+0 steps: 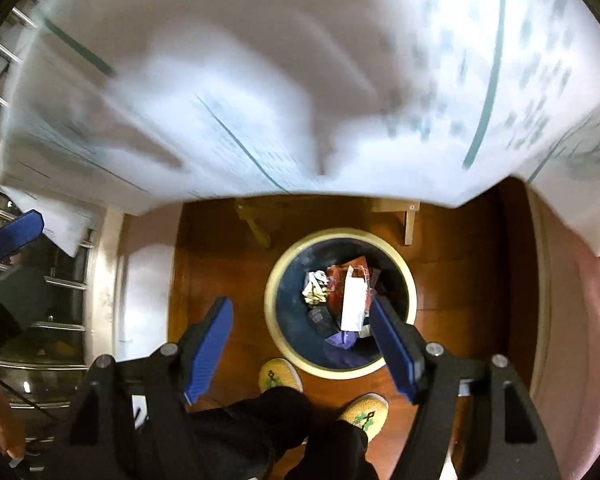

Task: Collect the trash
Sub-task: 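Raise both tools back toward the table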

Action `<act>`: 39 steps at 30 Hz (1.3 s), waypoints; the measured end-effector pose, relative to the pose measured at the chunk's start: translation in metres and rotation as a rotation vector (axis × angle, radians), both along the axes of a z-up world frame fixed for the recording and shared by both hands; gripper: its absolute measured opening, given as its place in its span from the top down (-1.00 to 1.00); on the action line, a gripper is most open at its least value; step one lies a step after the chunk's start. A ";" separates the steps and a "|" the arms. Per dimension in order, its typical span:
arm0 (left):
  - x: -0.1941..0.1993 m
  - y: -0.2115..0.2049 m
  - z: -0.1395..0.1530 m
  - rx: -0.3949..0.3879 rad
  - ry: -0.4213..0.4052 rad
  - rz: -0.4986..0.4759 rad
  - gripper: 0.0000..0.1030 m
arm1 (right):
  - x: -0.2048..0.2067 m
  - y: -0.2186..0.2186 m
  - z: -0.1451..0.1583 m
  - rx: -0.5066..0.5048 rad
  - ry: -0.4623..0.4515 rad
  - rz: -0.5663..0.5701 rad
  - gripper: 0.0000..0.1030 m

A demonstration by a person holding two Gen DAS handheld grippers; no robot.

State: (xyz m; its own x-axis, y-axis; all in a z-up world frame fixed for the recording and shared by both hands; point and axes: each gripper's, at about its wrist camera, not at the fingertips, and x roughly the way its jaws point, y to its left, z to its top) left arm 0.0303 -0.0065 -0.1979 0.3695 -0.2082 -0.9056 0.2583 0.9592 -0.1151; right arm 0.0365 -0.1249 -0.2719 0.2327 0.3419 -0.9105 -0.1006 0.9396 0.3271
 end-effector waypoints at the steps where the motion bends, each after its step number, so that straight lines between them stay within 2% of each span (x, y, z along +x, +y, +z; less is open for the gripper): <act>1: 0.000 0.003 0.015 -0.004 -0.008 0.004 -0.92 | -0.001 0.001 0.010 0.001 -0.005 0.001 -0.38; 9: 0.006 0.033 0.124 -0.042 -0.091 0.055 -0.92 | -0.007 0.011 0.116 -0.007 -0.097 0.046 -0.38; 17: 0.022 0.071 0.206 -0.053 -0.207 0.079 -0.92 | 0.004 0.018 0.208 -0.077 -0.245 0.046 -0.38; 21: 0.034 0.087 0.240 -0.056 -0.254 0.083 -0.92 | 0.014 0.022 0.241 -0.116 -0.317 0.031 -0.38; 24: 0.044 0.098 0.254 -0.052 -0.286 0.084 -0.92 | 0.022 0.025 0.260 -0.151 -0.371 0.032 -0.38; 30: 0.059 0.107 0.265 -0.047 -0.308 0.089 -0.92 | 0.038 0.039 0.286 -0.223 -0.438 0.050 -0.38; 39: 0.091 0.111 0.271 -0.034 -0.328 0.164 -0.92 | 0.089 0.041 0.316 -0.272 -0.516 0.110 -0.38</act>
State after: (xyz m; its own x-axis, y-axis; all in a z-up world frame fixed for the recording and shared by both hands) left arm 0.1212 0.1044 0.0726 0.6699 -0.1506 -0.7270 0.1303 0.9879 -0.0846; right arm 0.1253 -0.0838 0.0439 0.6453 0.1594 -0.7471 -0.2841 0.9579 -0.0410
